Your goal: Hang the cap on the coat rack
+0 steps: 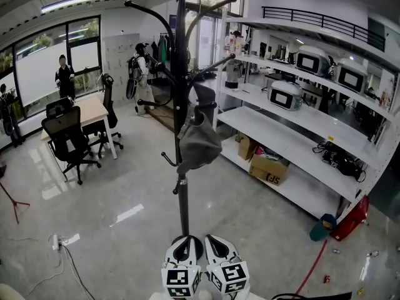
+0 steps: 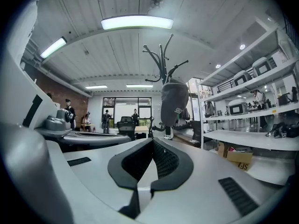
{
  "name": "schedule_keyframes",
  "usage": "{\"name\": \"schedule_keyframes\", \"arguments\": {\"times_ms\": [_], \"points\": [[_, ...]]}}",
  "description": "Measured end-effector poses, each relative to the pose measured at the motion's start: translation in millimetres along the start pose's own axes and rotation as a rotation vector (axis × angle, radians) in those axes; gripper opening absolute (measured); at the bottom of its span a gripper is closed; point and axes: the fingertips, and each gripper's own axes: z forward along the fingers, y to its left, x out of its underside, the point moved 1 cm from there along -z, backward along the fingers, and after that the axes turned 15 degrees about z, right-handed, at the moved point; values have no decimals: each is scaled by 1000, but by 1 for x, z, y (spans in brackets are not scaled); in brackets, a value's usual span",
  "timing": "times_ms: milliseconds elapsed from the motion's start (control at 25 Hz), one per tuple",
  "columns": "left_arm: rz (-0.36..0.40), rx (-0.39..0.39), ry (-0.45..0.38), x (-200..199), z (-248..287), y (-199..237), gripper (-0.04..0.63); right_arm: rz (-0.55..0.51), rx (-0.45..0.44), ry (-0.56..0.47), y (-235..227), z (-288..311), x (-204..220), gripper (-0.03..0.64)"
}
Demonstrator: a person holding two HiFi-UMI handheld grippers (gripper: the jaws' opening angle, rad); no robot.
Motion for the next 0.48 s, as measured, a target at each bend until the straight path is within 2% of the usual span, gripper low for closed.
{"name": "schedule_keyframes", "arguments": {"times_ms": [480], "points": [[-6, 6, -2, 0, 10, 2, 2, -15, 16, 9, -9, 5, -1, 11]]}}
